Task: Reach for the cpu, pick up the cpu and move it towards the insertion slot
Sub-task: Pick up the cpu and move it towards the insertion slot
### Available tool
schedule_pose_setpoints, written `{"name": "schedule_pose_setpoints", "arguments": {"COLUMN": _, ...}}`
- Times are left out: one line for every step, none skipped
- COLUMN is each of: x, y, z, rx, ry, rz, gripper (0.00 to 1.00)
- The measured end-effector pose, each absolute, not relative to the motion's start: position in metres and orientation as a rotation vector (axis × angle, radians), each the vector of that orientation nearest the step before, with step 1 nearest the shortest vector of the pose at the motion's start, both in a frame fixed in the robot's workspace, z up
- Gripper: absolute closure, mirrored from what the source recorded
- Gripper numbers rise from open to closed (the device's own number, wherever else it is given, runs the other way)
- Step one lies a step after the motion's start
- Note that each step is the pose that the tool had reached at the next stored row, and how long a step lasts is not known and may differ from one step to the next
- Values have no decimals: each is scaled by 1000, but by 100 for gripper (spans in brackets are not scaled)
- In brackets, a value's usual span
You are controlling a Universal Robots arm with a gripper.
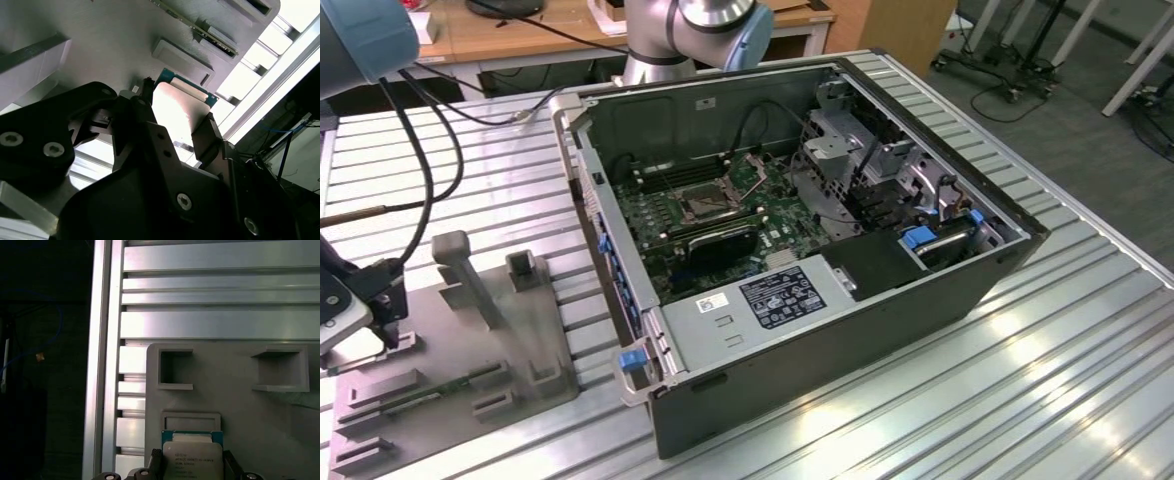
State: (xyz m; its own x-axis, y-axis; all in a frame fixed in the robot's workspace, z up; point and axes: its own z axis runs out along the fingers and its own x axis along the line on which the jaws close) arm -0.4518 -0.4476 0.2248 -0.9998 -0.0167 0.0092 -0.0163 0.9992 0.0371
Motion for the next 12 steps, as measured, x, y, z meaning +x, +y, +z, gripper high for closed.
{"name": "schedule_pose_setpoints", "arguments": {"x": -452, "y": -448, "z": 225, "rx": 26, "ry": -3131, "rz": -58, "gripper": 45}}
{"name": "schedule_pose_setpoints", "arguments": {"x": -452, "y": -448, "z": 225, "rx": 26, "ry": -3131, "rz": -58, "gripper": 45}}
{"name": "schedule_pose_setpoints", "arguments": {"x": -452, "y": -448, "z": 225, "rx": 26, "ry": -3131, "rz": -58, "gripper": 45}}
{"name": "schedule_pose_setpoints", "arguments": {"x": -452, "y": -448, "z": 225, "rx": 26, "ry": -3131, "rz": -58, "gripper": 45}}
{"name": "schedule_pose_setpoints", "arguments": {"x": -452, "y": -448, "z": 225, "rx": 26, "ry": -3131, "rz": -58, "gripper": 45}}
{"name": "schedule_pose_setpoints", "arguments": {"x": -452, "y": -448, "z": 226, "rx": 26, "ry": -3131, "rz": -58, "gripper": 45}}
{"name": "schedule_pose_setpoints", "arguments": {"x": -452, "y": -448, "z": 226, "rx": 26, "ry": -3131, "rz": -57, "gripper": 45}}
{"name": "schedule_pose_setpoints", "arguments": {"x": -452, "y": -448, "z": 227, "rx": 26, "ry": -3131, "rz": -57, "gripper": 45}}
{"name": "schedule_pose_setpoints", "arguments": {"x": -452, "y": -448, "z": 228, "rx": 26, "ry": -3131, "rz": -58, "gripper": 45}}
{"name": "schedule_pose_setpoints", "arguments": {"x": -452, "y": -448, "z": 229, "rx": 26, "ry": -3131, "rz": -58, "gripper": 45}}
{"name": "schedule_pose_setpoints", "arguments": {"x": -452, "y": -448, "z": 230, "rx": 26, "ry": -3131, "rz": -58, "gripper": 45}}
{"name": "schedule_pose_setpoints", "arguments": {"x": -452, "y": -448, "z": 231, "rx": 26, "ry": -3131, "rz": -58, "gripper": 45}}
